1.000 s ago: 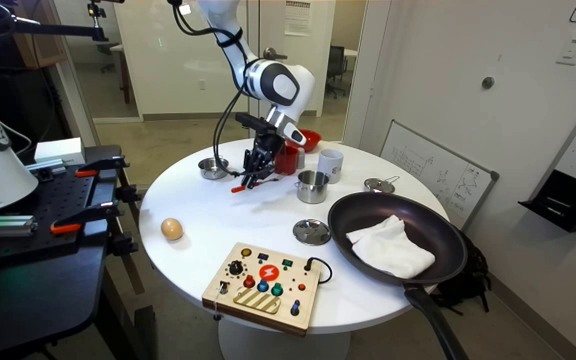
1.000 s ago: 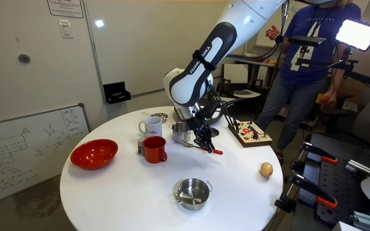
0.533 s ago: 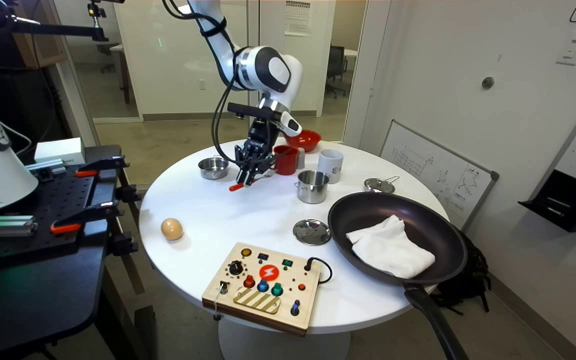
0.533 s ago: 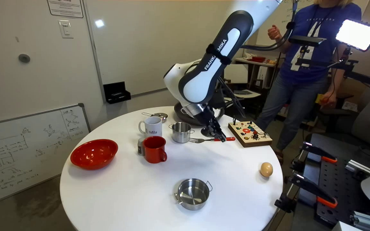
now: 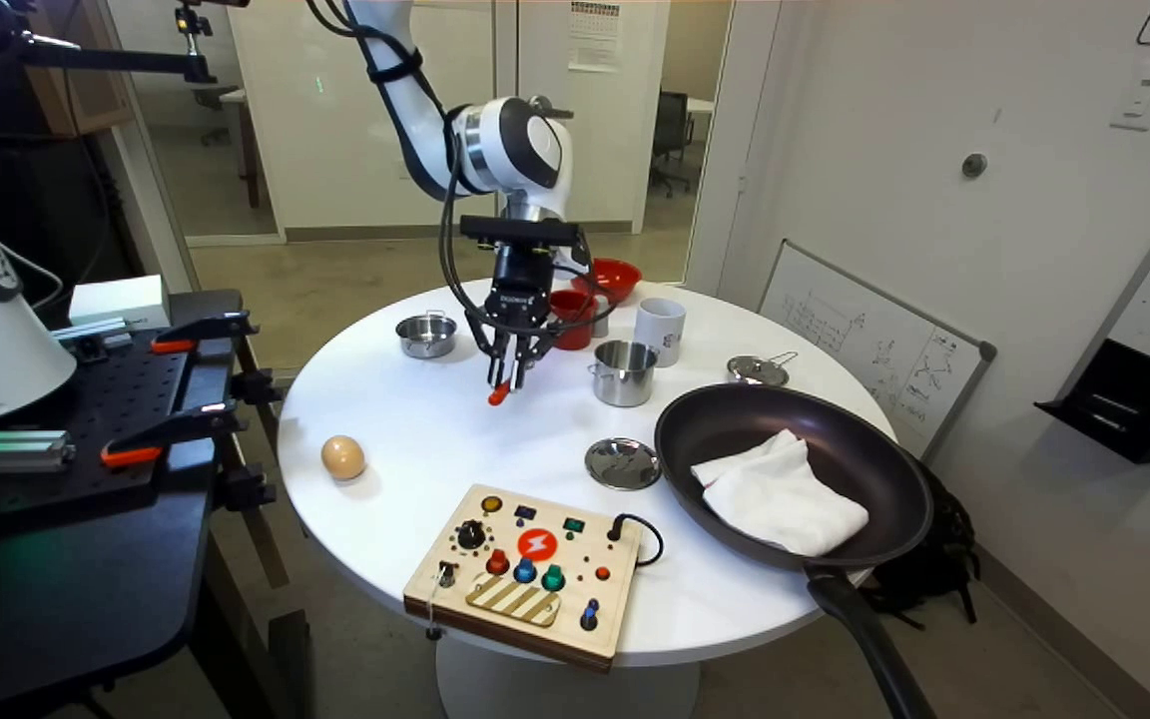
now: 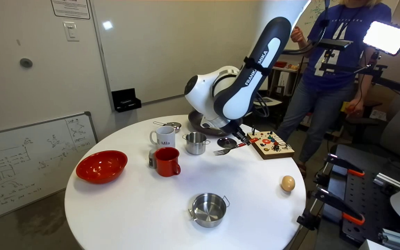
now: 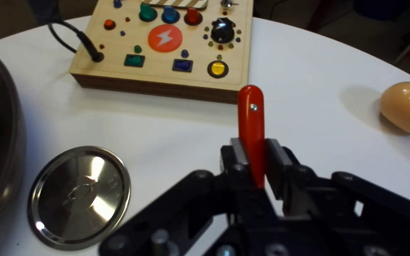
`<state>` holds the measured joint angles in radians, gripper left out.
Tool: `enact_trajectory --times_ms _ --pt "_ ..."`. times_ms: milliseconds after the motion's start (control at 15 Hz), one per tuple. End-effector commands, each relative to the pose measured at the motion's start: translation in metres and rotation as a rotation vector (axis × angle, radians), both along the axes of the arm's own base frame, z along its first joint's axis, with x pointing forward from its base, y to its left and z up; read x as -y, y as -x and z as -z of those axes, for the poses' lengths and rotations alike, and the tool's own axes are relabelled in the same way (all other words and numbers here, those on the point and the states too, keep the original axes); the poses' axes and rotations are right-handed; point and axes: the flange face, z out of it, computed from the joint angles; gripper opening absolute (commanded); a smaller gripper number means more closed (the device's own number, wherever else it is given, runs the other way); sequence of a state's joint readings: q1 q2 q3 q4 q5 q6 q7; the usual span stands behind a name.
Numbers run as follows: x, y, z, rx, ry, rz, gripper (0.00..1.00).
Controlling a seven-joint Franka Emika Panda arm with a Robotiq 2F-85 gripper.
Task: Move the fork to the right
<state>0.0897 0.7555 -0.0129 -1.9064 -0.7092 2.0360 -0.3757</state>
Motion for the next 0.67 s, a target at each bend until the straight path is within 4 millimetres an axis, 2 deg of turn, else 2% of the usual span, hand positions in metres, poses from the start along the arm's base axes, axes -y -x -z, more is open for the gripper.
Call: enact_trajectory --times_ms 0,600 --pt "0.004 0.010 -0.005 -0.029 -0.006 -0.198 0.07" --pt "0.010 0.011 0.011 -0.056 -0.098 -0.654 0.07"
